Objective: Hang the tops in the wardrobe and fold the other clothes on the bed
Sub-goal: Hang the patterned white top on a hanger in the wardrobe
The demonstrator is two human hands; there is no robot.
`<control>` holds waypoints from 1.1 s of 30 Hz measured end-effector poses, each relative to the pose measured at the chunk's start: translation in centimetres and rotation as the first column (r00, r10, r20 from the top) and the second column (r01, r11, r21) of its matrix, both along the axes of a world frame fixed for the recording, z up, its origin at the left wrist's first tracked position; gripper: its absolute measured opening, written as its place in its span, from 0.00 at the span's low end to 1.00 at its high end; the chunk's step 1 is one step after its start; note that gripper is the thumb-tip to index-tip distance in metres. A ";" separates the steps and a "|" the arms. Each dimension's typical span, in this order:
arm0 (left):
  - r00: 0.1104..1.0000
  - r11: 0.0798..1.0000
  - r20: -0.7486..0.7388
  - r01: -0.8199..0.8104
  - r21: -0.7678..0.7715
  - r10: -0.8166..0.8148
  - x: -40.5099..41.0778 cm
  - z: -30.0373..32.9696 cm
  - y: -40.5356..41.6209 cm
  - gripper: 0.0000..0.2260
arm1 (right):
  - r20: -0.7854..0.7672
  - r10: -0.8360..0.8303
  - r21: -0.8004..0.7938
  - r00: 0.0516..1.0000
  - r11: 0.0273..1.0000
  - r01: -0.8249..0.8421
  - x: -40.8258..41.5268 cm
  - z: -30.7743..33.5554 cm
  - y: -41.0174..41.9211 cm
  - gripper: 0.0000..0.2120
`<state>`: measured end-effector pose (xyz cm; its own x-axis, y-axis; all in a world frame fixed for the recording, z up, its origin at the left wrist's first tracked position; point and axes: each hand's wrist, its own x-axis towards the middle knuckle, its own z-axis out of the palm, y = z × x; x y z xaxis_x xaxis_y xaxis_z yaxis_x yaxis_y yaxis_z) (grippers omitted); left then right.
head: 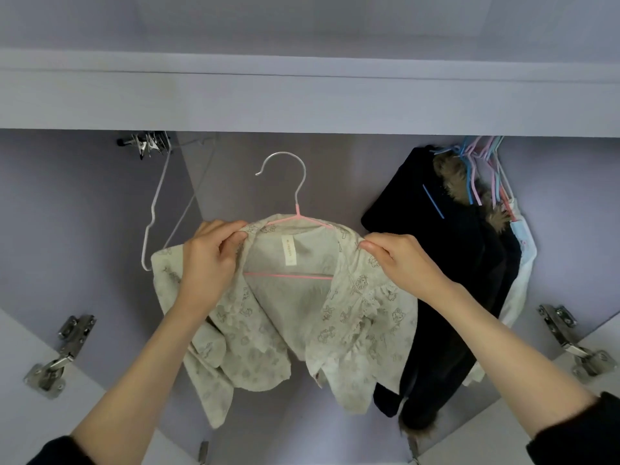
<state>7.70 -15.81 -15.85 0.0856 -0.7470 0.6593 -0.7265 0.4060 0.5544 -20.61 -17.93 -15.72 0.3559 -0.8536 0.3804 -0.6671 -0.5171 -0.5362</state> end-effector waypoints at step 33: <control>0.994 0.969 -0.082 0.091 0.231 -0.074 -4.8 -3.0 -0.3 0.07 | 0.006 -0.180 0.043 0.984 0.983 0.180 -3.6 -2.4 2.7 0.04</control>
<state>2.86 -16.09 -18.84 0.0582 -0.8860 0.4600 -0.6509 0.3157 0.6904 -24.22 -15.24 -18.13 0.1912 -0.9188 0.3454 -0.7420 -0.3656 -0.5620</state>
